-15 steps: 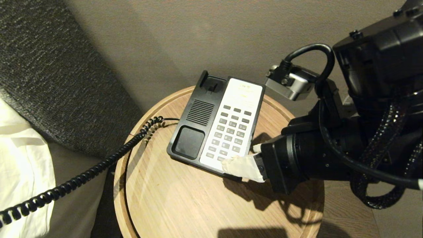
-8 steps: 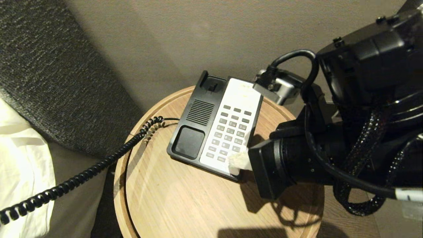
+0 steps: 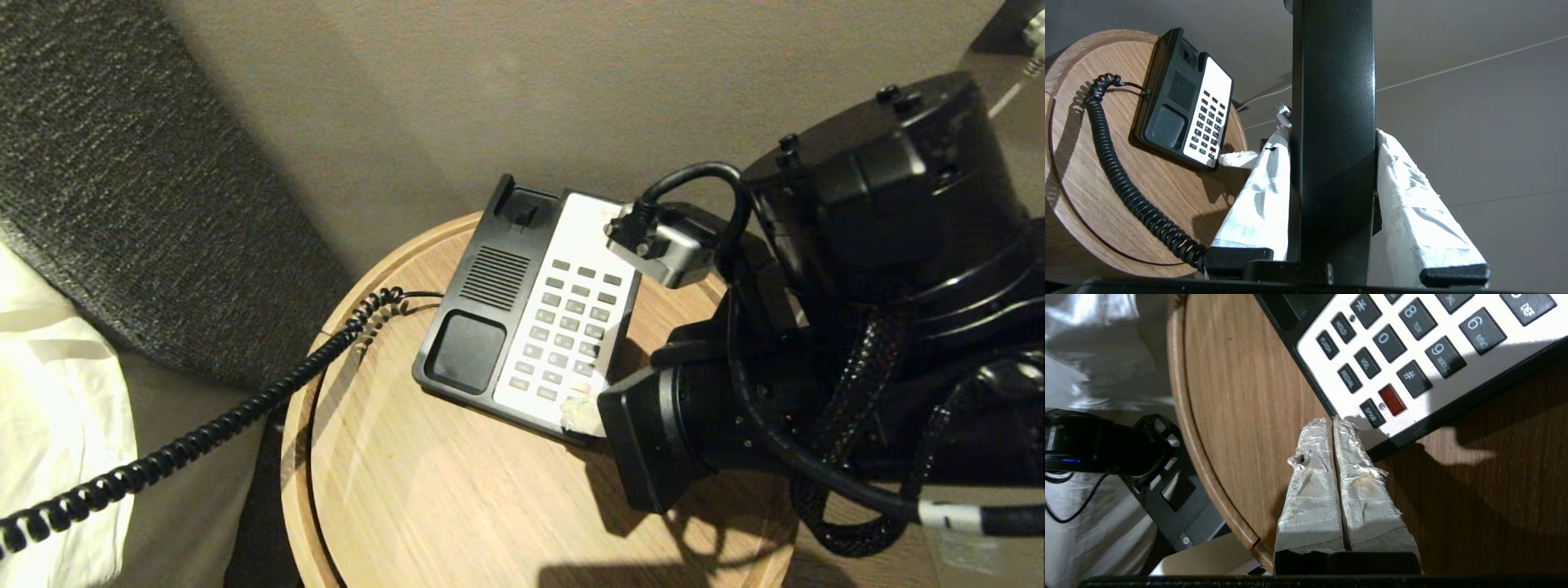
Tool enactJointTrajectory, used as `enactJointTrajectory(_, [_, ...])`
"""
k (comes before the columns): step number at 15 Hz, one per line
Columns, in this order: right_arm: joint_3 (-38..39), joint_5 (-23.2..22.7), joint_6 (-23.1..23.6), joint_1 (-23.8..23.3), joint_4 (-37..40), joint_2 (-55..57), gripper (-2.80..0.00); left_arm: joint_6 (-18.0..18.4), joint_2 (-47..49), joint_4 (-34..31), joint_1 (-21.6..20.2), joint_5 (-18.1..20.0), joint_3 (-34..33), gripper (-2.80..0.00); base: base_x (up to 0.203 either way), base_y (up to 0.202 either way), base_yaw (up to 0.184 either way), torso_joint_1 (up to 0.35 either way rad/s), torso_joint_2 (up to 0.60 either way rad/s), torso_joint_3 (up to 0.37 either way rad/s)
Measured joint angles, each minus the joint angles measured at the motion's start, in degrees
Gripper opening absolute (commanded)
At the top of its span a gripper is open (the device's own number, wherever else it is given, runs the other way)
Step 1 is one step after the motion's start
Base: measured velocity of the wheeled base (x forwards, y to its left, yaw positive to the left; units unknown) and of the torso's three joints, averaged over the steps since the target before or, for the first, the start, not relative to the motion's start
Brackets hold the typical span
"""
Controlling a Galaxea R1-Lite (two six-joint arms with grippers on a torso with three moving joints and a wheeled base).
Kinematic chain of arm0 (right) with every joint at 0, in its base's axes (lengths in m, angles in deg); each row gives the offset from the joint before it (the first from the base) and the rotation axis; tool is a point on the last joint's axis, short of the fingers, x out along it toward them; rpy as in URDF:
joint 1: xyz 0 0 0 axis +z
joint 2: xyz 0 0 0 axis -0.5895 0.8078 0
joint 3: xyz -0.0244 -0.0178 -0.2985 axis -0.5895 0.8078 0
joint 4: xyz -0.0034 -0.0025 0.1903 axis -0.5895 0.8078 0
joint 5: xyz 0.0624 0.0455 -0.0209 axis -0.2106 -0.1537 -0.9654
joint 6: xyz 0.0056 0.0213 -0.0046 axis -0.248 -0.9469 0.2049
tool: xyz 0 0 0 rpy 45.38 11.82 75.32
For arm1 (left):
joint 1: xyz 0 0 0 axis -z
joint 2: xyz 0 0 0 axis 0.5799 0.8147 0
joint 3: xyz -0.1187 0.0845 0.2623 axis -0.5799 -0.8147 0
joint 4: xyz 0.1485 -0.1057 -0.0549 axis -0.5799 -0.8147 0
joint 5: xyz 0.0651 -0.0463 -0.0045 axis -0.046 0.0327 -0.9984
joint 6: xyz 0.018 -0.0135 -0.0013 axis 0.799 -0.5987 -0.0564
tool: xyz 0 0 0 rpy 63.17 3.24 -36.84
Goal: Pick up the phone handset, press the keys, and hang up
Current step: Dial the number
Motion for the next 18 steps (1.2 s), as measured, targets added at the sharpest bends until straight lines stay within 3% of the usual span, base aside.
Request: enactJointTrajectory(18, [0.47,1.74,0.18,-2.97,-1.58,2.6,-2.8,0.05,-0.35,0.0,0.0,-0.03,0.18,-2.8,0.0,0.0,0.0,0.0,0.0,0.0])
